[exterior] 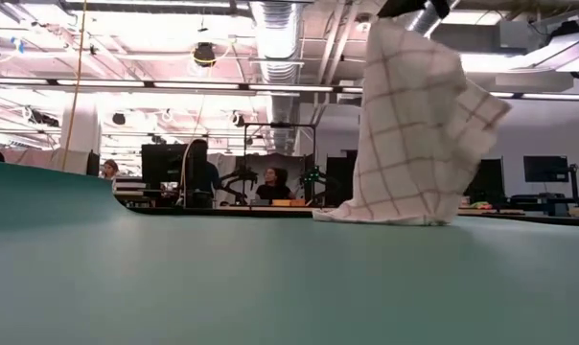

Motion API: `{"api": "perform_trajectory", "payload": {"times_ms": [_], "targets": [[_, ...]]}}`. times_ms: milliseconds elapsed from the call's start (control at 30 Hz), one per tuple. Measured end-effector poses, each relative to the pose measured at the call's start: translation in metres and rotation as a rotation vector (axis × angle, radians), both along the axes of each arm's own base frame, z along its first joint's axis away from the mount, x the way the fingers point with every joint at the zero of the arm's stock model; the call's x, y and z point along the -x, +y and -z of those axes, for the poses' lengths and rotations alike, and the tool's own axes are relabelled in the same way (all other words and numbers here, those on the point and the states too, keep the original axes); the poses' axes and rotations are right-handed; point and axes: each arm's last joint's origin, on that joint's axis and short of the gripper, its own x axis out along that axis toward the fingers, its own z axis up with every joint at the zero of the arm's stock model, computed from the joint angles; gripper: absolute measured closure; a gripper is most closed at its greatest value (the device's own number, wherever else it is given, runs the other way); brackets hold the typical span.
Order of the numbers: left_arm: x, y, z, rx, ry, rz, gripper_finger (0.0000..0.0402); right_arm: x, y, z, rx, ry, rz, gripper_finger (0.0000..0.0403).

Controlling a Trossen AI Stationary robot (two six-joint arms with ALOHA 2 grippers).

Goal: Roll towel
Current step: Roll the white towel

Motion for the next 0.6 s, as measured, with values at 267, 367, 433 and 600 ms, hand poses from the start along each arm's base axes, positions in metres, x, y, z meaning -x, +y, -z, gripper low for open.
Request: {"api": "perform_trajectory", "payload": {"times_ms": [267, 367, 433, 600], "targets": [[-0.089, 0.001, 0.154, 0.357, -0.452, 0.127, 0.0390, -0.005, -0.003, 0.000, 0.004, -0.017, 0.007, 0.0402], [-0.110, 0.013, 0.217, 0.496, -0.596, 0.203, 0.0364, -0.001, -0.002, -0.004, 0.011, -0.040, 0.012, 0.0402], [-0.119, 0.020, 0.243, 0.514, -0.653, 0.256, 0.0341, 0.002, -0.001, -0.006, 0.008, -0.060, 0.013, 0.0401], [-0.148, 0.028, 0.292, 0.493, -0.466, 0.385, 0.0286, 0.009, 0.005, -0.014, -0.056, -0.171, -0.060, 0.0400]]}}
